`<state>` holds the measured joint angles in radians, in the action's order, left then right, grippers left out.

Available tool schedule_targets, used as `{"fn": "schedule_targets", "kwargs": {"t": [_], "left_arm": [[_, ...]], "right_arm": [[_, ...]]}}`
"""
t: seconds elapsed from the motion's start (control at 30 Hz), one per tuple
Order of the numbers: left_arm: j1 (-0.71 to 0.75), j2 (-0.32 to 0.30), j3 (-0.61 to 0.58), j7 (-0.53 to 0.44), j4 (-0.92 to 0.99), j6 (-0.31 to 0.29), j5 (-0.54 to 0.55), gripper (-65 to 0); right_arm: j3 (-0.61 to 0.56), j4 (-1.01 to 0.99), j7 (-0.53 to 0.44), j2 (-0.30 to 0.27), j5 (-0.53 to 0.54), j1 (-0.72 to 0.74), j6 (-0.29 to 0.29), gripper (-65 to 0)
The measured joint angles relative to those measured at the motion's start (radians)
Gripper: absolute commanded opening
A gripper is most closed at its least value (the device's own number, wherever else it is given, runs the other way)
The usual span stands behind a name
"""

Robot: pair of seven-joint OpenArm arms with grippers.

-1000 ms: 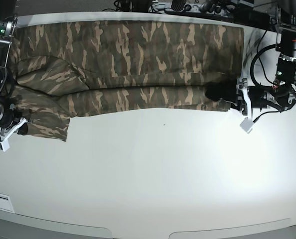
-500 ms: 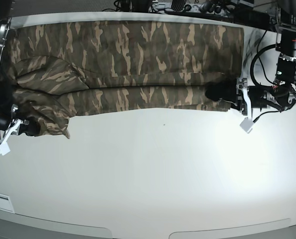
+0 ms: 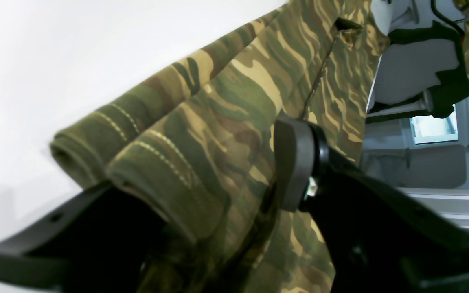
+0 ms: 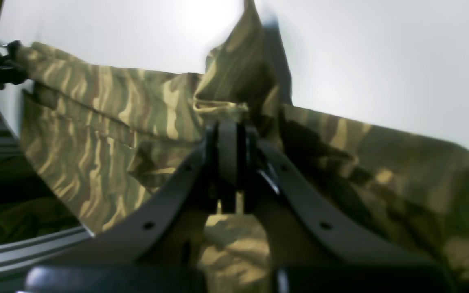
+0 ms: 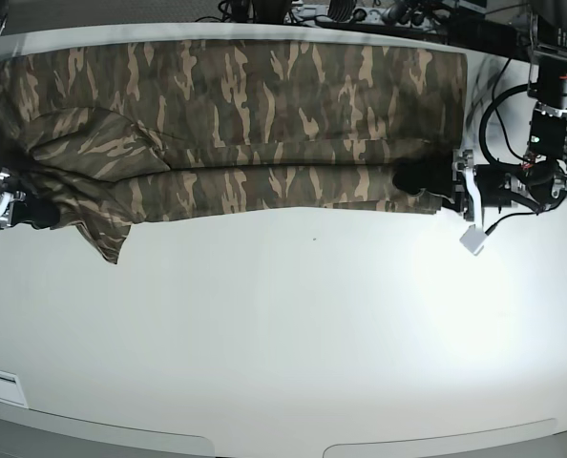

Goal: Fold the T-shirt properly
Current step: 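Lower the folded edge onto the shirt and release with the right gripper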

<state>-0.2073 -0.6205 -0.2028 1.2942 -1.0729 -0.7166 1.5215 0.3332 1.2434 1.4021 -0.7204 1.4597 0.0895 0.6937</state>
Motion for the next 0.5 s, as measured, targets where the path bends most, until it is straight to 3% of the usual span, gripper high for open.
{"fn": "schedule_targets", "kwargs": {"t": [0.2,0.5], "left_arm": [[0.003,0.000,0.000,-0.006,0.000,-0.001,0.000,-30.7],[0.003,0.000,0.000,-0.007,0.000,0.000,0.000,-30.7]], "right_arm": [[0.114,0.204,0.009,0.000,-0.005,-0.185,0.003,-65.0],[0.122,0.314,0.010,0.000,-0.001,-0.344,0.003,-65.0]]}}
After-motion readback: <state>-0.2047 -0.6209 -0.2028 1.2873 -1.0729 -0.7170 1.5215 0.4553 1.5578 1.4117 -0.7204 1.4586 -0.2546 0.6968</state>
